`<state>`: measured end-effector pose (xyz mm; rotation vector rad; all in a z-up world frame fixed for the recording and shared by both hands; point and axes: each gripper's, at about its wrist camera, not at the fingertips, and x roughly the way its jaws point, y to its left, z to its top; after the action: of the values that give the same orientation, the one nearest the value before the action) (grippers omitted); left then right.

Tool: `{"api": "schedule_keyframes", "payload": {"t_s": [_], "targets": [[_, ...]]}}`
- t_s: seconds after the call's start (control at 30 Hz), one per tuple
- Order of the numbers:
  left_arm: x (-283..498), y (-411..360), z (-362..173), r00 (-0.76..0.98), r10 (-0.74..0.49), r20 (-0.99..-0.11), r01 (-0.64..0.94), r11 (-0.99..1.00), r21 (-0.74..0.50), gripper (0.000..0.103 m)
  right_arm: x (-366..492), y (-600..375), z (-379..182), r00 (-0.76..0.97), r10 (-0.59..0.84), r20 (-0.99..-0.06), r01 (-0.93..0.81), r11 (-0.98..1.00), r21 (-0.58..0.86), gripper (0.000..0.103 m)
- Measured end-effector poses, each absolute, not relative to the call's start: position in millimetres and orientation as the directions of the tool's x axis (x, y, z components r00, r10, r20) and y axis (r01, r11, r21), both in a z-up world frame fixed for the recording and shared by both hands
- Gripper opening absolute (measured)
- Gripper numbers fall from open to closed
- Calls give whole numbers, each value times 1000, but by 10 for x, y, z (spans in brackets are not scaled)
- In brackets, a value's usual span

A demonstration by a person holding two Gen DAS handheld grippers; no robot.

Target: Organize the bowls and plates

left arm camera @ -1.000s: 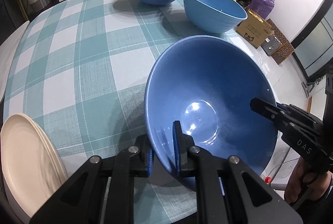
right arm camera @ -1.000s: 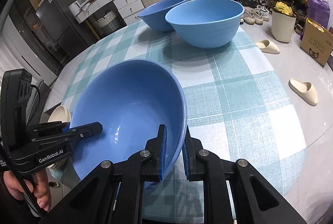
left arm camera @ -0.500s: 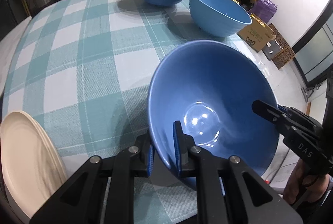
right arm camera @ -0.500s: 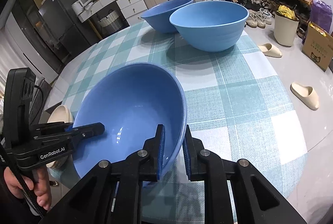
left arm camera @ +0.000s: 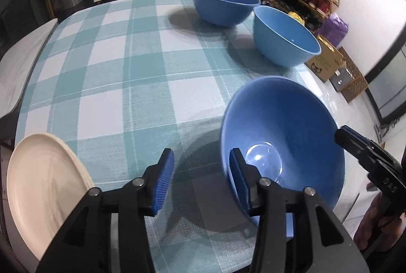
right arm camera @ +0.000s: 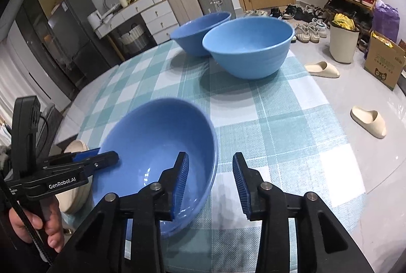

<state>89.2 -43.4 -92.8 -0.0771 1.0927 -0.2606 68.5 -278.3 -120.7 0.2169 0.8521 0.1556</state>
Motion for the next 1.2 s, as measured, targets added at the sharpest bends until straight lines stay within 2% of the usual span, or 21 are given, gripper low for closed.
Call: {"api": "schedule_keyframes", "payload": {"t_s": [0.1, 0.27, 0.47, 0.6, 0.7, 0.8, 0.87, 0.9, 0.97, 1.07, 1.13, 1.2], "targets": [[884, -339, -887, 439, -275, -855, 146, 961, -234, 47, 626, -2782, -1099, 679, 220, -700, -67, 969, 239, 61], [795, -275, -721, 497, -243, -833, 126, 970, -207, 47, 520, -2726, -839, 734, 224, -642, -111, 971, 211, 61], [642, -218, -354, 582, -249, -775, 139, 969, -206, 51, 338, -2658, -370, 790, 253, -558, -169, 965, 199, 68], [514, -261, -16, 630, -262, -731, 194, 965, -179, 62, 178, -2557, 38, 818, 262, -513, -218, 965, 145, 68], [376, -300, 284, 685, -268, -677, 234, 962, -145, 84, 67, -2474, 342, 834, 274, -479, -253, 961, 111, 68], [234, -305, 651, 725, -321, -610, 283, 946, -161, 87, -17, -2354, 607, 846, 272, -459, -282, 958, 47, 75], [174, -305, 863, 766, -322, -557, 293, 945, -143, 100, -39, -2265, 752, 834, 294, -467, -318, 948, 27, 76], [157, -315, 934, 782, -315, -537, 294, 947, -128, 103, -48, -2230, 836, 826, 315, -467, -342, 939, 29, 76], [158, -338, 1035, 808, -302, -505, 296, 950, -95, 103, -71, -2209, 999, 829, 332, -451, -357, 934, 32, 76], [270, -387, 1078, 804, -291, -519, 294, 952, -78, 103, -88, -2282, 1306, 830, 378, -411, -380, 921, 79, 76], [356, -405, 1071, 801, -291, -523, 282, 954, -99, 103, -98, -2317, 1512, 855, 367, -368, -373, 926, 58, 77], [440, -409, 1039, 812, -289, -507, 260, 957, -131, 103, -95, -2337, 1638, 884, 353, -308, -366, 931, 18, 93]]}}
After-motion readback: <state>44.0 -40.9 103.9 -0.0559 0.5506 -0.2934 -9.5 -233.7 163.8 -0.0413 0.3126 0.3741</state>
